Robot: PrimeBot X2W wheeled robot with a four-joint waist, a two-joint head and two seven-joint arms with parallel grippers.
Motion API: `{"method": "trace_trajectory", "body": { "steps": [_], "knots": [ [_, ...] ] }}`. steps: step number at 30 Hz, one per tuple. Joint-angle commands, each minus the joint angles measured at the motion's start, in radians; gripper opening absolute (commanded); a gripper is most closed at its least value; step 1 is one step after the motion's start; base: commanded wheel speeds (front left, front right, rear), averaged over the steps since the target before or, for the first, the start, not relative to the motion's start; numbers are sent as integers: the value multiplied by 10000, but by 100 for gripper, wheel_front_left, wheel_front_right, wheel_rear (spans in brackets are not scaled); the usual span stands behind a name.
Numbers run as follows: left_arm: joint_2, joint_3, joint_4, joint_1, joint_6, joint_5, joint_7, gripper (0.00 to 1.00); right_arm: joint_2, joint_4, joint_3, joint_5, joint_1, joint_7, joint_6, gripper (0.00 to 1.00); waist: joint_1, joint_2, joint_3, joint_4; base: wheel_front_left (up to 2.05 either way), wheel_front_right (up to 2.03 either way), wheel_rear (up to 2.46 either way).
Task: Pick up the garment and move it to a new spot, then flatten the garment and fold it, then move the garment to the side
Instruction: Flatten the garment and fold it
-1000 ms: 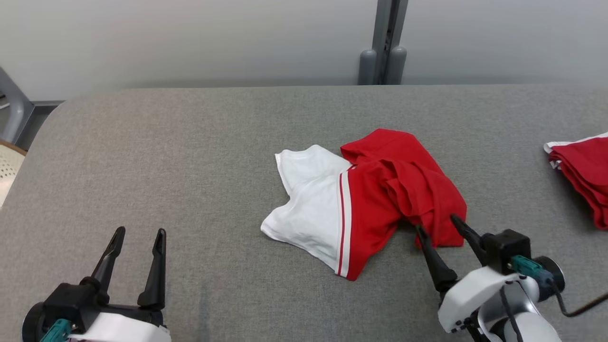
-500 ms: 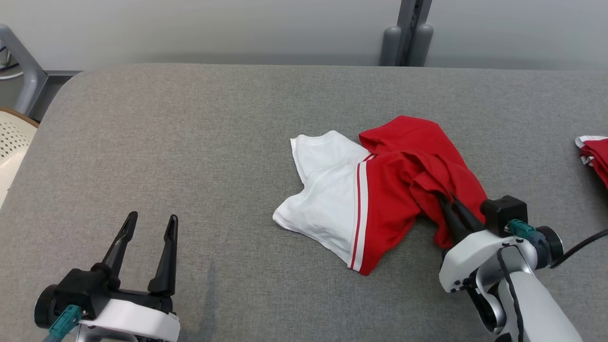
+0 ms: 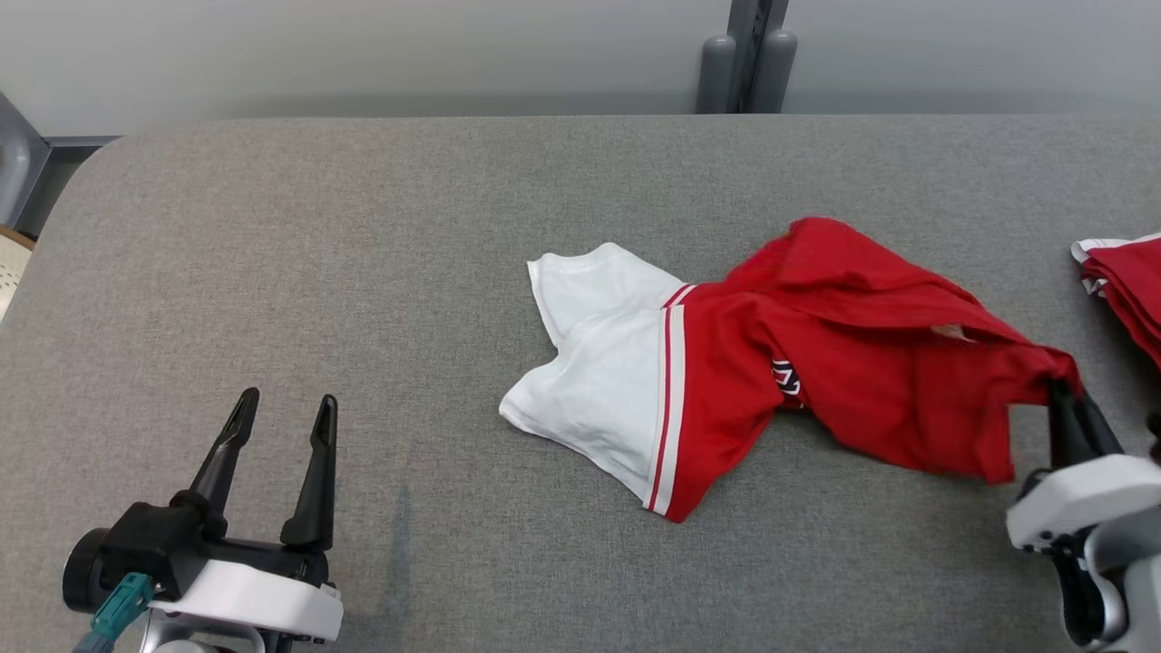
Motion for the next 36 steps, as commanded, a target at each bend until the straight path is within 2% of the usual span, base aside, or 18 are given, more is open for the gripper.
{"method": "trace_trajectory", "body": {
  "steps": [1,5,8,9,10,11,16,21,22,27,36],
  "knots": [
    [32,17,9,-175,12,35,-49,100,-53,88,-243,55,172,31,0,0,0,0,8,1,0,0,0],
    [-3,1,45,-228,-4,46,-78,100,7,671,-1273,278,574,94,1,0,0,0,83,-7,0,0,0],
    [-31,-4,81,-250,-18,44,-113,100,74,1278,-1603,342,741,-11,1,0,0,0,126,-30,0,0,0],
    [-30,0,88,-249,-15,45,-124,100,98,1456,-1655,392,761,-51,1,27,0,0,137,-47,0,0,0],
    [-33,2,96,-260,-7,53,-132,100,105,1638,-1666,375,779,-90,1,85,0,0,150,-63,0,0,0],
    [-41,-2,100,-277,-4,64,-124,100,125,1751,-1649,361,746,-148,0,100,0,0,159,-74,0,0,0],
    [18,40,119,-269,5,75,-151,100,233,1515,-1138,358,546,-645,1,100,0,0,144,-168,0,0,0],
    [72,119,125,-63,73,52,-154,100,302,-130,-283,186,873,-866,1,100,0,0,-65,-328,0,0,0],
    [86,157,91,62,128,30,-162,100,319,-931,68,126,1092,-701,1,100,0,0,-189,-410,0,0,0],
    [124,227,0,371,273,-7,-167,100,358,-2715,681,-99,1694,-54,1,100,0,0,-546,-560,0,0,0],
    [183,230,-254,919,492,-52,-64,100,383,-4341,1266,6,2729,1052,1,100,0,0,-1050,-702,0,0,0]
  ]
}}
